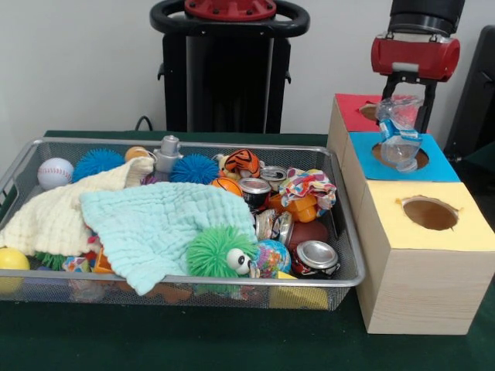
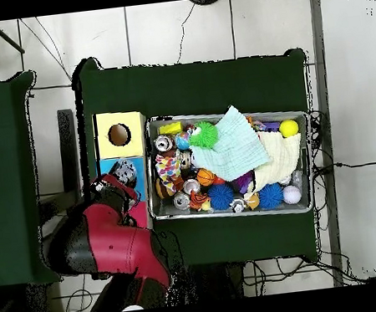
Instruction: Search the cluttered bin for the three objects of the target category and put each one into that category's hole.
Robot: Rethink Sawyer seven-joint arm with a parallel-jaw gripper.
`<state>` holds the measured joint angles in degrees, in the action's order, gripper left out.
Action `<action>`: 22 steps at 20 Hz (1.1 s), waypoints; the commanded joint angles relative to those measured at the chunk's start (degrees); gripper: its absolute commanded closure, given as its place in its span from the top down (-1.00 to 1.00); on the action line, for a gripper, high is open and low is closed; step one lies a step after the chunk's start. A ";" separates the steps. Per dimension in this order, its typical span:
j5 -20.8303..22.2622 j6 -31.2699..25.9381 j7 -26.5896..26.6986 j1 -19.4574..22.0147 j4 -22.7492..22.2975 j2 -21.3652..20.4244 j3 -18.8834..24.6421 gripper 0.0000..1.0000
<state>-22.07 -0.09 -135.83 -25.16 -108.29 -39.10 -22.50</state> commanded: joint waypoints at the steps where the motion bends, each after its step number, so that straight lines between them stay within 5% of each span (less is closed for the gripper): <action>1: -1.63 -8.66 -8.80 0.20 -2.16 2.14 4.80 -1.00; 22: -0.16 -10.75 -6.47 1.28 -2.10 3.18 7.09 -1.00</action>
<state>-22.10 -0.19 -135.83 -25.35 -108.54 -39.26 -22.24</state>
